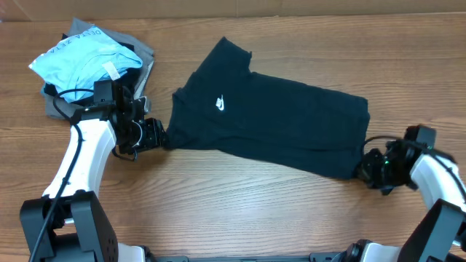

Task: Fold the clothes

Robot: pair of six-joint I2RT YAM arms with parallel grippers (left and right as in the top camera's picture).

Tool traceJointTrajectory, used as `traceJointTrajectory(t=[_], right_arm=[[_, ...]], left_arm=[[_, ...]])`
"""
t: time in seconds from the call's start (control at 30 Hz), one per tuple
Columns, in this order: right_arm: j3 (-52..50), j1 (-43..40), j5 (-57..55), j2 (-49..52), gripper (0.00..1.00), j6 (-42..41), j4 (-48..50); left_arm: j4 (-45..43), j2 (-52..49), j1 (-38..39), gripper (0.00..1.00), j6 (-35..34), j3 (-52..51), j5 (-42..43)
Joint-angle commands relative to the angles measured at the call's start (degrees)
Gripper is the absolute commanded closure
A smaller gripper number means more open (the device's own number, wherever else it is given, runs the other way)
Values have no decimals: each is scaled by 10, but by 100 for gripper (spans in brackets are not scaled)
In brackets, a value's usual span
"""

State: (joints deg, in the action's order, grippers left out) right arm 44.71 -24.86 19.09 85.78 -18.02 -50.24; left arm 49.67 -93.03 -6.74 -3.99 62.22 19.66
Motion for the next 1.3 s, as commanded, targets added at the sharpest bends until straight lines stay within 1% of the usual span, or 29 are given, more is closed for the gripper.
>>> traceJointTrajectory(t=[0.0,0.1,0.23,0.33,0.4,0.5,0.53,0.57,0.6,0.63,0.67,0.7,0.73,0.8,0.87,1.03,1.13,1.2,1.27], right_arm=[[54,-3,-37,-2,96,-2,-36],[62,-3,-37,-2,96,-2,-46],[62,-3,-36,-2,96,-2,-45],[62,-3,-36,-2,96,-2,-44],[62,-3,-37,-2,96,-2,-43],[62,-3,-37,-2,96,-2,-41],[62,-3,-37,-2,96,-2,-40],[62,-3,-36,-2,96,-2,-39],[62,-3,-37,-2,96,-2,-39],[62,-3,-37,-2,96,-2,-38],[62,-3,-37,-2,96,-2,-38],[62,-3,-37,-2,96,-2,-38],[62,-3,-37,-2,96,-2,-38],[62,-3,-37,-2,96,-2,-37],[62,-3,-37,-2,96,-2,-37],[62,-3,-37,-2,96,-2,-37],[62,-3,-37,-2,96,-2,-37],[62,-3,-37,-2,96,-2,-37],[62,-3,-37,-2,96,-2,-37]], left_arm=[[-3,-3,22,45,31,-3,-10],[-23,-6,48,44,36,-18,-44],[-67,-14,87,38,42,-28,-49],[-99,-26,110,36,45,-28,-71],[-124,-36,118,39,41,-28,-87],[-171,-47,121,40,26,-28,-86],[-184,-49,121,43,15,-28,-77],[-194,-51,122,48,12,-28,-57],[-198,-51,122,54,12,-28,-29],[-198,-51,124,57,12,-28,-10],[-198,-51,127,57,15,-28,8],[-197,-51,132,56,26,-28,26],[-195,-51,137,53,40,-28,40],[-189,-51,153,48,59,-28,48],[-174,-51,172,46,68,-28,32],[-158,-62,211,44,68,-28,-73],[-164,-80,221,44,64,-28,-82],[-170,-94,222,45,49,-28,-82],[-174,-112,222,49,44,-28,-76]])
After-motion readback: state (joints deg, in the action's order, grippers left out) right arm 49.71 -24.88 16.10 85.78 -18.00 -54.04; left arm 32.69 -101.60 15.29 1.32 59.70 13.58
